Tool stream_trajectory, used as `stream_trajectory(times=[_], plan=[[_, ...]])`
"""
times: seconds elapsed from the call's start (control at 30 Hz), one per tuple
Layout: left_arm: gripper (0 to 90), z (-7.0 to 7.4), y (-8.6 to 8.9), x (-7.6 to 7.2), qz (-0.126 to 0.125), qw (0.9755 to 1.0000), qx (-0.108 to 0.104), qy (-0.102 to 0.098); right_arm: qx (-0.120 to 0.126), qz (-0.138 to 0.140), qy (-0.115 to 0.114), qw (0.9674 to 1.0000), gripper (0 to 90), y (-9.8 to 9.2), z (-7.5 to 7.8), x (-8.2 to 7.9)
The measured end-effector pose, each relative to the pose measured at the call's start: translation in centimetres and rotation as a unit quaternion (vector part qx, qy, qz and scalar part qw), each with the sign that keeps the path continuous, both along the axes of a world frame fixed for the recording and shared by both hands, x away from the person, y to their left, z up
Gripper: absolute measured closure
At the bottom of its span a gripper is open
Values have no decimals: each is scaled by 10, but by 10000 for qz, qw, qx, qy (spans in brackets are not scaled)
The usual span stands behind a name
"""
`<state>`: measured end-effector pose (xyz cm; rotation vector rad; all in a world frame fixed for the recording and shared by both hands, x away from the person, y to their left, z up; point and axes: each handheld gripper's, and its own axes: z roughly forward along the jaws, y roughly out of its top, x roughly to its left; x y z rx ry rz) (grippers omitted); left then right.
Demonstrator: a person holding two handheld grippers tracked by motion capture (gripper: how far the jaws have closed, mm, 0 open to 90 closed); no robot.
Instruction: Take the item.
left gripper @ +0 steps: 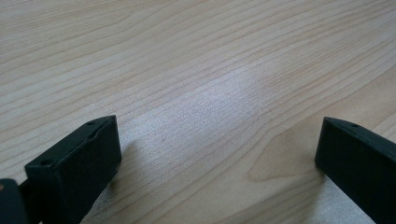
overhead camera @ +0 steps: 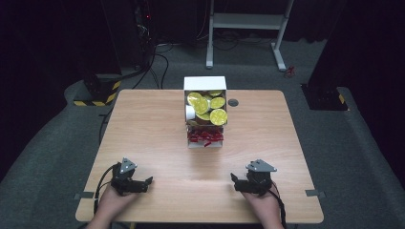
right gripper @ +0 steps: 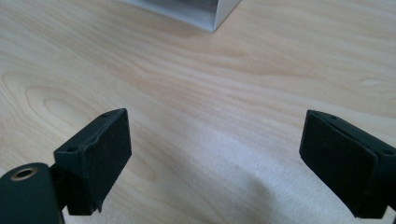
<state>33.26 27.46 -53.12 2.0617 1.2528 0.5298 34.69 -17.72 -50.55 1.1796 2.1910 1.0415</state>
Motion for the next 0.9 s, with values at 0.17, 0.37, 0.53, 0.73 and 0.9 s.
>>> stream_trajectory(times=[0.17,0.37,0.53,0.73,0.9], plan=[[7,0,0,0,-7,10000,10,13,76,40,-88,9999,91,4,7,3],[9,0,0,1,-22,10000,14,7,95,22,-124,9999,92,4,15,6],[7,0,0,0,-10,10000,-4,20,141,-58,-309,9994,88,5,24,7],[7,0,0,0,-17,10000,-1,17,235,-67,-291,9993,89,5,30,6],[8,0,0,0,-12,10000,-3,14,206,51,-452,9988,105,8,38,4]])
